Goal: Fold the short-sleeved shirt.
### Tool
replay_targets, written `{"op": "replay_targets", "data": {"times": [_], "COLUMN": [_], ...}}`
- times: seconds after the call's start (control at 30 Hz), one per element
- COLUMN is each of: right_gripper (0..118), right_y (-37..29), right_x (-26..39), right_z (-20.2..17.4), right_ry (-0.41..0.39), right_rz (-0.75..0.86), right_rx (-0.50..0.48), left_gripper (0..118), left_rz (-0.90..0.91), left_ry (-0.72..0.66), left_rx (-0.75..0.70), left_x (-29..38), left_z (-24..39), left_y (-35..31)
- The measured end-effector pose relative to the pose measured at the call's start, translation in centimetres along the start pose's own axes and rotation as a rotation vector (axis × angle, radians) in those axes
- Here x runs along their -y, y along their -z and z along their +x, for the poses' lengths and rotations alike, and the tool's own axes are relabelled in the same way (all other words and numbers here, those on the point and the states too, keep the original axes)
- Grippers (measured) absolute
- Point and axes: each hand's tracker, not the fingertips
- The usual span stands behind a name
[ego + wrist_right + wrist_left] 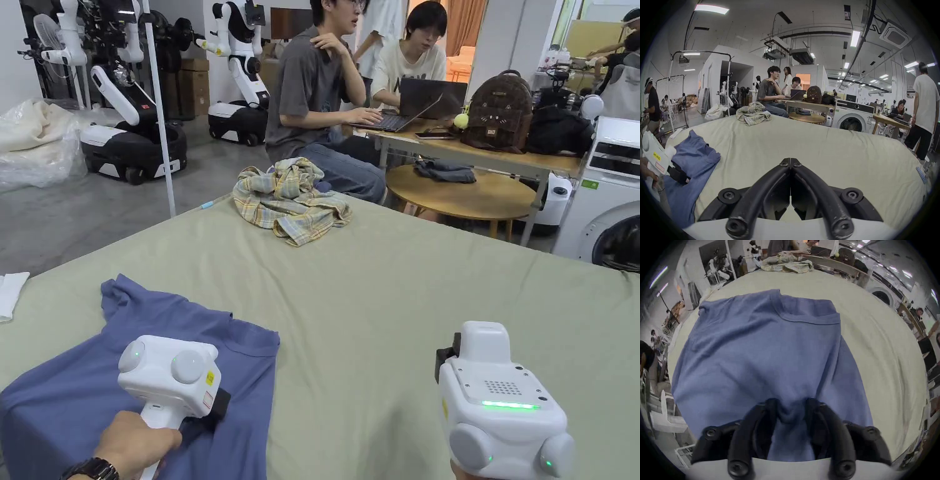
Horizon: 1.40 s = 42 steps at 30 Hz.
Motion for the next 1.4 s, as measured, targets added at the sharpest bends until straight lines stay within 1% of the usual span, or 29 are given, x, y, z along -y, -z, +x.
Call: {"op": "replay_targets", "data": {"times": [0.03, 0.07, 0.1, 0.17, 0.23, 0.37, 0.4, 0.43, 0.47, 0.53, 0.57, 0.6, 0.67, 0.7, 0.77, 0.83, 0.93, 1.0, 1.1, 1.27, 1.4], "right_gripper": [0, 0, 0, 0, 0, 0, 0, 0, 0, 0, 0, 0, 0, 0, 0, 0, 0, 0, 0, 0, 0], "right_y": [-0.1, -0.1, -0.2, -0.3, -0.5, -0.7, -0.8, -0.9, -1.0, -1.3, -1.6, -1.8, -2.1, -2.2, -2.5, -3.0, -3.9, -4.8, -6.3, -9.1, -11.6], "right_x": [0.1, 0.1, 0.2, 0.2, 0.2, 0.0, -0.1, -0.2, -0.3, -0.6, -0.7, -0.8, -1.0, -1.1, -1.3, -1.6, -1.9, -2.1, -2.3, -2.2, -1.7], "right_z": [0.1, 0.1, 0.2, 0.5, 0.9, 1.7, 1.9, 2.1, 2.4, 3.0, 3.2, 3.4, 4.1, 4.5, 5.2, 6.3, 8.0, 9.4, 11.9, 16.4, 20.2], "right_ry": [0.000, 0.000, -0.001, -0.002, 0.004, 0.017, 0.019, 0.019, 0.020, 0.028, 0.031, 0.032, 0.034, 0.037, 0.042, 0.047, 0.055, 0.064, 0.080, 0.073, 0.074], "right_rz": [-0.001, -0.002, -0.003, -0.003, -0.004, 0.003, 0.007, 0.010, 0.012, 0.019, 0.023, 0.026, 0.031, 0.035, 0.045, 0.050, 0.066, 0.074, 0.089, 0.111, 0.122], "right_rx": [0.001, 0.001, 0.003, 0.007, 0.011, 0.018, 0.021, 0.025, 0.029, 0.037, 0.040, 0.045, 0.054, 0.058, 0.074, 0.085, 0.116, 0.138, 0.183, 0.279, 0.375], "left_gripper": [19, 2, 0, 0, 0, 0, 0, 0, 0, 0, 0, 0, 0, 0, 0, 0, 0, 0, 0, 0, 0], "left_rz": [0.010, 0.023, 0.026, 0.037, 0.070, 0.219, 0.253, 0.299, 0.350, 0.344, 0.386, 0.430, 0.476, 0.507, 0.553, 0.593, 0.644, 0.651, 0.667, 0.671, 0.671], "left_ry": [0.020, 0.041, 0.031, 0.036, -0.007, -0.027, -0.031, -0.045, -0.014, -0.043, -0.059, -0.073, -0.071, -0.047, -0.024, -0.010, 0.073, 0.103, 0.167, 0.302, 0.415], "left_rx": [-0.015, -0.056, -0.041, -0.039, -0.005, 0.028, 0.056, 0.049, 0.050, 0.076, 0.103, 0.095, 0.112, 0.115, 0.138, 0.194, 0.224, 0.296, 0.373, 0.510, 0.631], "left_x": [0.0, 0.2, 0.4, 0.6, 0.6, 0.6, 0.4, 0.2, 0.0, -1.1, -1.5, -1.8, -2.8, -3.4, -4.2, -5.4, -7.2, -8.4, -9.9, -12.2, -12.1], "left_z": [0.3, 0.5, 0.6, 0.3, -0.4, -0.7, -0.9, -0.9, -0.9, -1.3, -1.4, -1.3, -0.9, -0.3, 1.5, 3.4, 7.7, 10.5, 15.9, 25.6, 33.9], "left_y": [0.0, -0.2, -0.2, -0.6, -1.2, -4.3, -5.2, -6.3, -7.0, -8.8, -9.7, -10.7, -12.7, -13.8, -16.1, -18.0, -20.2, -20.8, -21.6, -22.0, -22.5]}}
